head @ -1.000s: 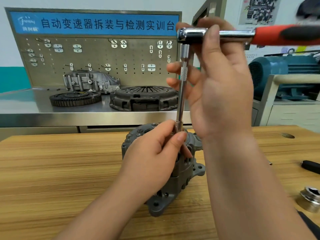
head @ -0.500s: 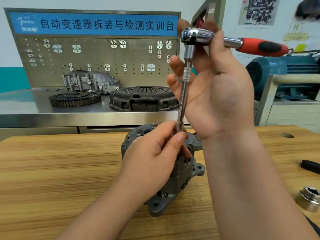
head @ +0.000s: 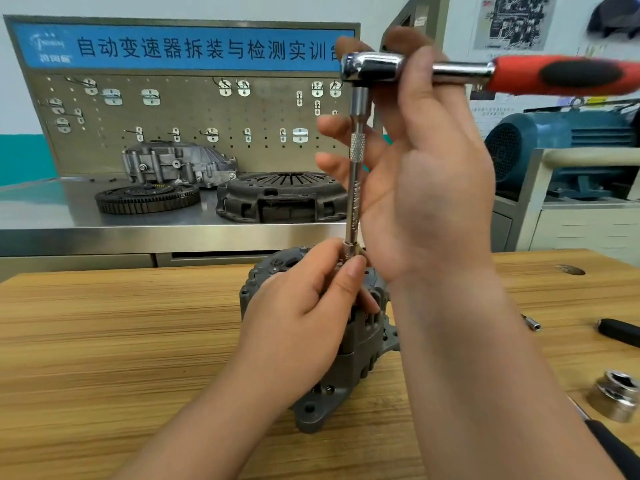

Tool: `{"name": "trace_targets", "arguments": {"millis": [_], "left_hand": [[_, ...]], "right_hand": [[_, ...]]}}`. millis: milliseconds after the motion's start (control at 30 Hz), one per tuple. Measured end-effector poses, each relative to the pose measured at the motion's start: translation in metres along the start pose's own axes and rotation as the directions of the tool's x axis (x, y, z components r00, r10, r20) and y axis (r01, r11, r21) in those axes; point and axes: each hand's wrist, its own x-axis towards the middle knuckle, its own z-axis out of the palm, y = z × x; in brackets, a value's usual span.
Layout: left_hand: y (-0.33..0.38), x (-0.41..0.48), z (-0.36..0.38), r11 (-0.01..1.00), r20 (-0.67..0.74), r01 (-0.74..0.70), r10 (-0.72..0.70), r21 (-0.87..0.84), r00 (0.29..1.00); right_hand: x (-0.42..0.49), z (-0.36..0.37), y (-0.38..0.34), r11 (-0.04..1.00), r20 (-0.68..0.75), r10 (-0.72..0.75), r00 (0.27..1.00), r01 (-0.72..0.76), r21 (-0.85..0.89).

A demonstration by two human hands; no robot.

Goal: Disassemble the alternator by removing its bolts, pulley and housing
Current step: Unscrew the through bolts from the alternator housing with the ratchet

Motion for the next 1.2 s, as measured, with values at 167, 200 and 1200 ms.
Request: {"name": "trace_targets", "arguments": {"millis": [167, 200, 1200], "left_hand": [[0.0, 0.002, -0.001, 1.0, 0.016, 0.017, -0.017, 0.015, 1.0], [0.0, 0.002, -0.001, 0.999, 0.018, 0.025, -0.026, 0.031, 0.999], [-0.003, 0.0, 0.003, 1.0, -0.026, -0.001, 0.001, -0.007, 1.0]], "right_hand": [[0.002, -0.005, -0.001, 0.979, 0.07, 0.112, 0.991, -0.122, 0.161], [0.002, -0.005, 0.0, 0.992, 0.044, 0.069, 0.997, -0.074, 0.106], [0.0, 0.0, 0.001, 1.0, 0.054, -0.019, 0.998, 0.02, -0.015]]}}
